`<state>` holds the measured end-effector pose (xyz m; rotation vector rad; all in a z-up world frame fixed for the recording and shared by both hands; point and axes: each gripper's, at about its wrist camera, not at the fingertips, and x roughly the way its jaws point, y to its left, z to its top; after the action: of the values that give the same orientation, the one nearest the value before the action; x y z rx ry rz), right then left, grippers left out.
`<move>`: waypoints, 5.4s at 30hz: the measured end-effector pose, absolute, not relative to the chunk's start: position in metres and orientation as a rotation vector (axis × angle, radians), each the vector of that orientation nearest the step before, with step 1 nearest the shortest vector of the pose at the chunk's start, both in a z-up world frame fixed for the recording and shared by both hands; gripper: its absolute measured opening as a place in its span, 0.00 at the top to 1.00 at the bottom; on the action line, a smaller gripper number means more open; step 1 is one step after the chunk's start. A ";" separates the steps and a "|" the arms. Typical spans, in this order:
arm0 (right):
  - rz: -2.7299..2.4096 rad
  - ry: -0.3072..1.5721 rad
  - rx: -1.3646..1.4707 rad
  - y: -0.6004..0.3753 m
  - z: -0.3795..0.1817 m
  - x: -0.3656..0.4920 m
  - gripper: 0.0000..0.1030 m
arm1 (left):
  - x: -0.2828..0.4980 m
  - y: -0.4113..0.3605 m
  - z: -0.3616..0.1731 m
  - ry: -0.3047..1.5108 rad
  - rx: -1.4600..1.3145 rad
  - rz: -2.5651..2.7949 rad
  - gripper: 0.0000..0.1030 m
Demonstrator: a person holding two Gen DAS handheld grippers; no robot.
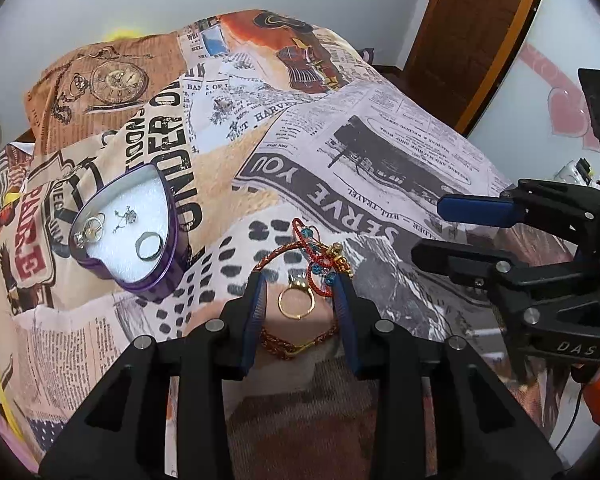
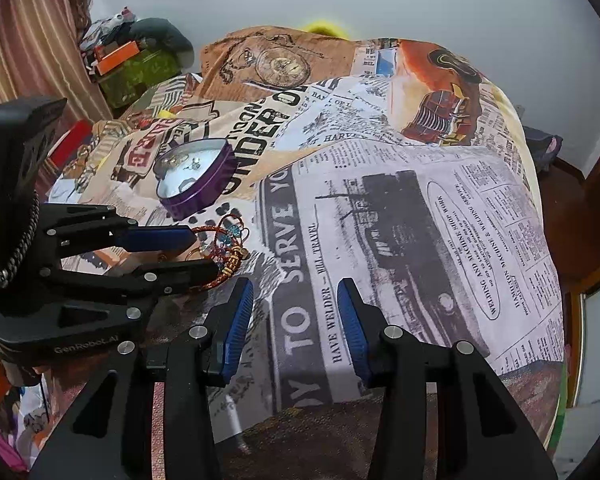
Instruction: Organize jewelry
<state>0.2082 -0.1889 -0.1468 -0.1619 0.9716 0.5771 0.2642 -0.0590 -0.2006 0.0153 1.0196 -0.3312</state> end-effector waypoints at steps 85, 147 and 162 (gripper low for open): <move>0.759 1.021 -0.174 -0.110 -0.151 0.192 0.86 | 0.198 0.013 -0.182 0.879 -0.076 -0.287 0.95; 0.731 1.004 -0.375 -0.086 -0.158 0.198 0.72 | 0.206 0.036 -0.192 0.868 -0.157 -0.286 0.95; 0.739 0.949 -0.444 -0.075 -0.154 0.197 0.80 | 0.206 0.037 -0.192 0.869 -0.160 -0.283 0.95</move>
<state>0.1971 -0.0750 -0.1543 -0.4438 0.9486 0.7395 0.2065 0.0367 -0.1920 -0.1600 0.8687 -0.2833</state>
